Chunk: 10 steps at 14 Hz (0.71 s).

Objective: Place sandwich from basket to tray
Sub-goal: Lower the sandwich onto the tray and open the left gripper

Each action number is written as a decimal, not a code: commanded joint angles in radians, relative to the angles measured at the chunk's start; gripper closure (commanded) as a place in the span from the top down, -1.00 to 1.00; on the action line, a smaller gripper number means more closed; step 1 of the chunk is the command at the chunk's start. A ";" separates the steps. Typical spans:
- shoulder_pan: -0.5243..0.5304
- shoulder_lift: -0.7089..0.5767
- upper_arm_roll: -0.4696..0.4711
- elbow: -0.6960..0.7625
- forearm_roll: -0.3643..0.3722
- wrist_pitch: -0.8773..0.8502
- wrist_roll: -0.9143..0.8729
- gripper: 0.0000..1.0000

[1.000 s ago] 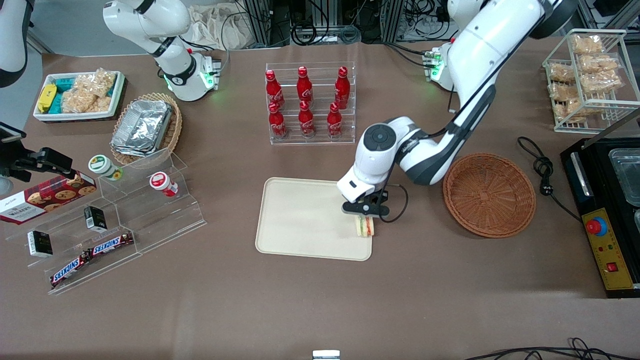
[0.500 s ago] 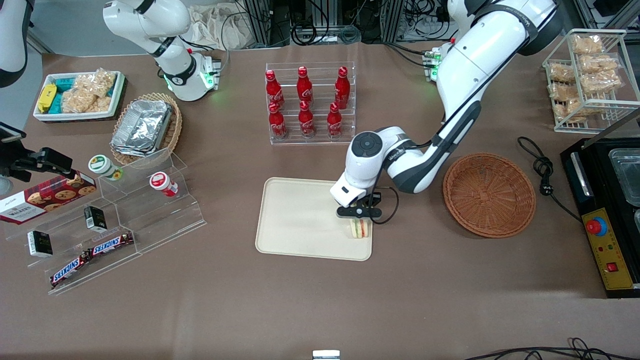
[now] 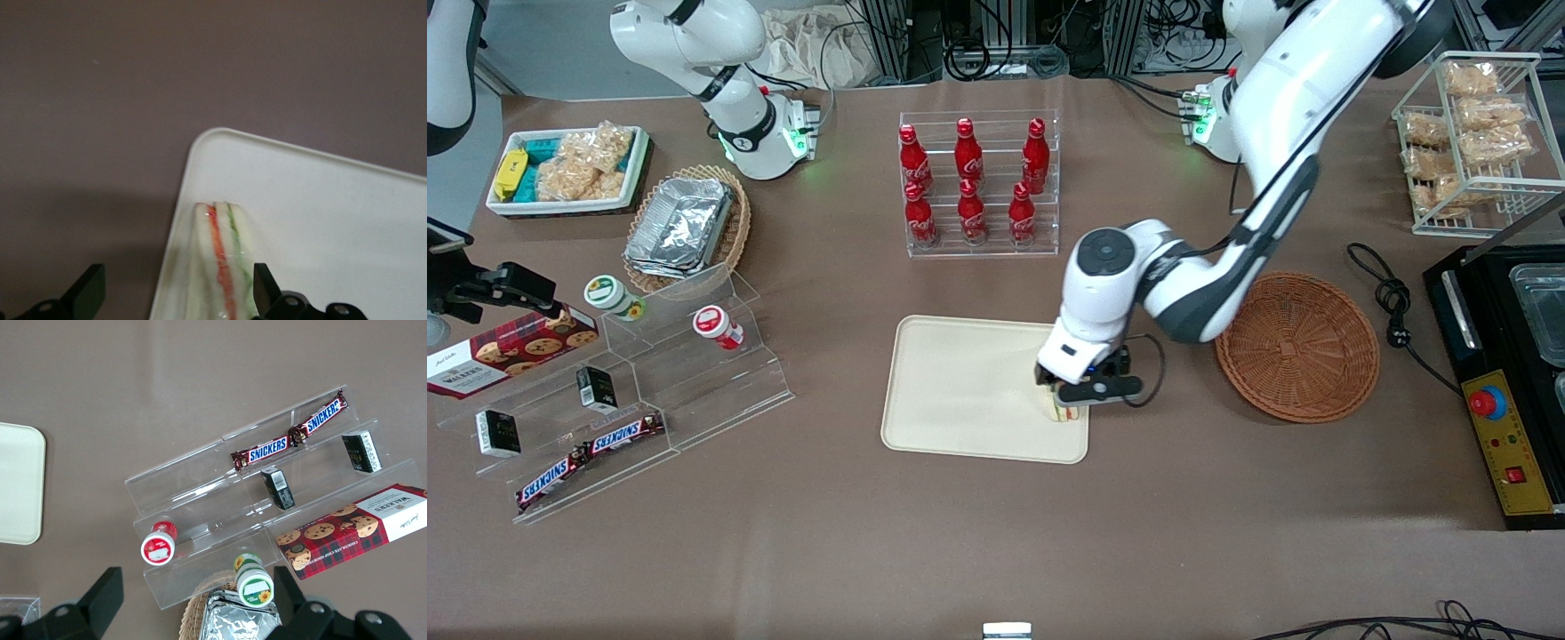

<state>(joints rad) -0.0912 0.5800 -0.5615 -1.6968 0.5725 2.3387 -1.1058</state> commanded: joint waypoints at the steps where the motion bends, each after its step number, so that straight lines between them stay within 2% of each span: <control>1: 0.120 -0.107 -0.078 -0.029 -0.126 -0.099 0.116 0.99; 5: 0.206 -0.267 -0.080 -0.015 -0.362 -0.315 0.367 0.99; 8: 0.171 -0.414 0.079 -0.017 -0.529 -0.497 0.576 1.00; 10: 0.144 -0.492 0.190 -0.020 -0.563 -0.614 0.685 1.00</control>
<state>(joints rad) 0.0888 0.1812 -0.4697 -1.6921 0.0565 1.8088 -0.5173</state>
